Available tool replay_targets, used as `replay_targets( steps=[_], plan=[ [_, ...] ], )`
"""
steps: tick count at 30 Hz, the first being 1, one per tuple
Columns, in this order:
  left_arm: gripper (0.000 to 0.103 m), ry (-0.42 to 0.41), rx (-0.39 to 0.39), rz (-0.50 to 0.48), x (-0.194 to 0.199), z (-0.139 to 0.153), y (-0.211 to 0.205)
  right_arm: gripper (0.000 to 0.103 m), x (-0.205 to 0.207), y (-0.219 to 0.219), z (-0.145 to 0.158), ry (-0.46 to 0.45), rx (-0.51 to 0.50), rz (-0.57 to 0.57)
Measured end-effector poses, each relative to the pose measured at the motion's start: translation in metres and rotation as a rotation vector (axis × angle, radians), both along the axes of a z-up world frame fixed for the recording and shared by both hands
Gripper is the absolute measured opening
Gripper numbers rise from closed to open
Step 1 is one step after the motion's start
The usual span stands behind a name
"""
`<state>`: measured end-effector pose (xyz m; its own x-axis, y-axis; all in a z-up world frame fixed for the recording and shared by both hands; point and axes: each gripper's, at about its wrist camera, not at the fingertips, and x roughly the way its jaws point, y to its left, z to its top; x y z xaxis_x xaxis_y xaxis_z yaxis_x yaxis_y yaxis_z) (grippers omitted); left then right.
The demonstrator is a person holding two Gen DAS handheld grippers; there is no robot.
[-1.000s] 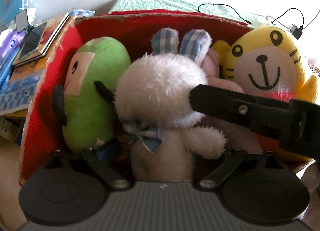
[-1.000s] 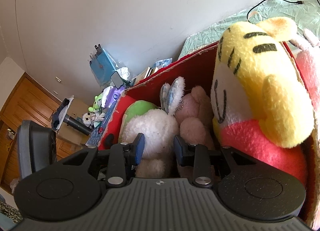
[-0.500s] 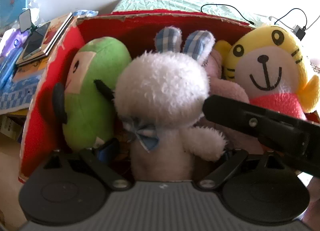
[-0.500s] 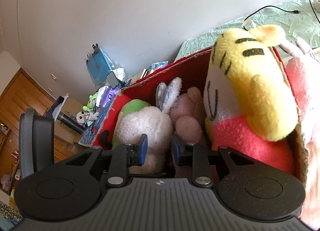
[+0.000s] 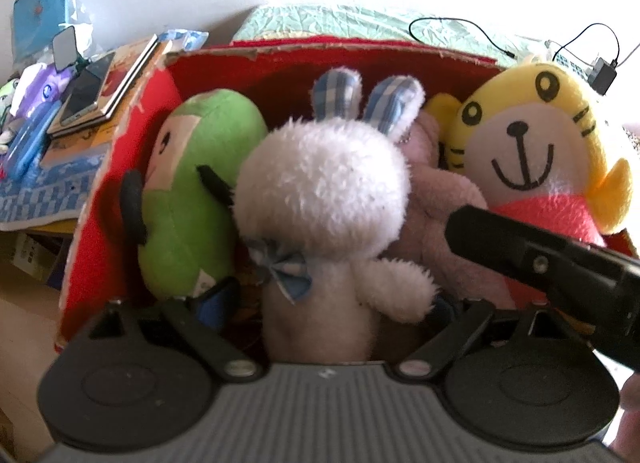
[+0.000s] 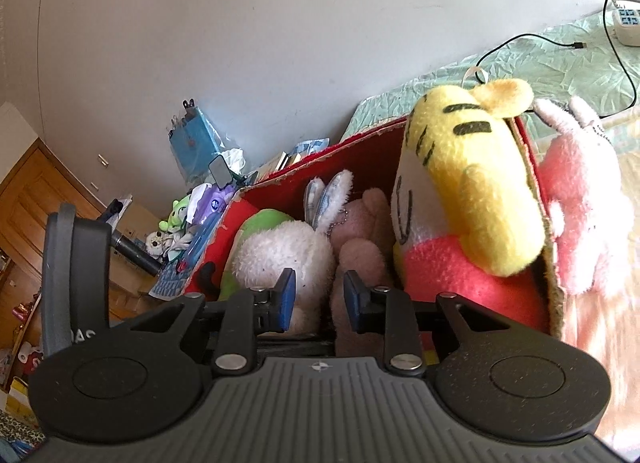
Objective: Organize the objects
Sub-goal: 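Open the right gripper and release the bunny inside the box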
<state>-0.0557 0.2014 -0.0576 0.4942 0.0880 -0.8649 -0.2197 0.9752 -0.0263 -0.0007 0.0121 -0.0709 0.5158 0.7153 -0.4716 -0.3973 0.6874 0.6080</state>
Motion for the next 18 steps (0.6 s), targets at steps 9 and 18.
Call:
replay_targets(
  steps=[9, 18],
  plan=[
    [0.094, -0.025, 0.055, -0.004, 0.003, 0.01, -0.006, 0.029, -0.011, -0.006, 0.007, -0.029, -0.014, -0.031],
    [0.095, -0.039, 0.088, 0.007, -0.011, 0.017, -0.006, 0.036, -0.025, -0.004, 0.013, -0.079, -0.038, -0.063]
  ],
)
